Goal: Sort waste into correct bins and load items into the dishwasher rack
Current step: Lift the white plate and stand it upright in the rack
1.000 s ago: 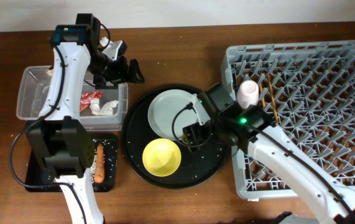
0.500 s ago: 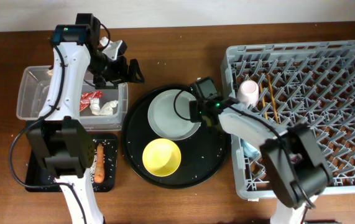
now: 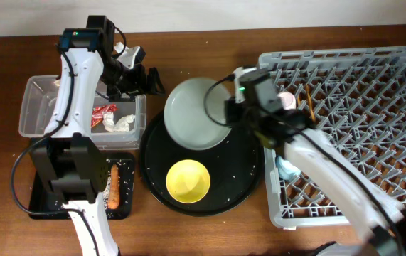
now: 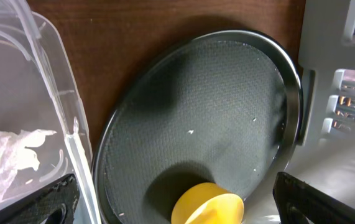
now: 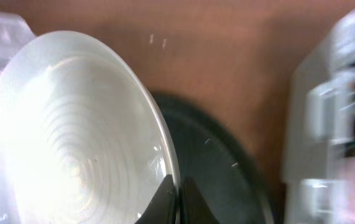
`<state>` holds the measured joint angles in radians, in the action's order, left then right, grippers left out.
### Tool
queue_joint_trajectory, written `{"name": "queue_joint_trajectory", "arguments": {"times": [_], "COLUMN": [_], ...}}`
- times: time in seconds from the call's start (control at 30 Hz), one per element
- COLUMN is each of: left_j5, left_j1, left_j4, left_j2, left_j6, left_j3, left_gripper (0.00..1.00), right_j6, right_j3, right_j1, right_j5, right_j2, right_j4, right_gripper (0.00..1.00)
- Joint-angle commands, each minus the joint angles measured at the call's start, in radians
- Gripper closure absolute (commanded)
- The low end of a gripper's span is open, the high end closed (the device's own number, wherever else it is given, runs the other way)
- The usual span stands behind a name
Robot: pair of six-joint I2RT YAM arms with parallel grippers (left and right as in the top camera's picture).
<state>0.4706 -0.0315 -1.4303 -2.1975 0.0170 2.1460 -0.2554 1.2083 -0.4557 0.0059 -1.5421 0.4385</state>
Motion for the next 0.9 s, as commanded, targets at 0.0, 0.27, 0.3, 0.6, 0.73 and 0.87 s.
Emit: {"name": "queue_joint_trajectory", "arguments": {"times": [0.0, 0.27, 0.3, 0.6, 0.73, 0.87], "left_j5": [0.003, 0.003, 0.003, 0.003, 0.003, 0.003], "left_j1": [0.002, 0.002, 0.002, 0.002, 0.002, 0.002], "left_j4": [-0.002, -0.002, -0.002, -0.002, -0.002, -0.002], "left_j2": [0.036, 0.036, 0.036, 0.036, 0.036, 0.036], "left_j6": [-0.006, -0.006, -0.006, -0.006, -0.006, -0.006], "left_j3": [0.016, 0.016, 0.016, 0.016, 0.016, 0.016], "left_gripper": [0.01, 0.01, 0.01, 0.01, 0.01, 0.01], "right_j6": [0.261, 0.768, 0.876, 1.396, 1.338, 1.262], "right_j3": [0.021, 0.021, 0.021, 0.019, 0.019, 0.019], "right_j1": [0.138, 0.633, 0.642, 0.637, 0.632, 0.62], "right_j5": [0.007, 0.455, 0.491, 0.656, 0.571, 0.521], "right_j2": [0.211, 0.282, 0.253, 0.002, -0.006, -0.006], "right_j4": [0.062, -0.084, -0.105, -0.225, -0.177, -0.142], "right_gripper": [0.96, 0.96, 0.96, 0.96, 0.94, 0.25]}}
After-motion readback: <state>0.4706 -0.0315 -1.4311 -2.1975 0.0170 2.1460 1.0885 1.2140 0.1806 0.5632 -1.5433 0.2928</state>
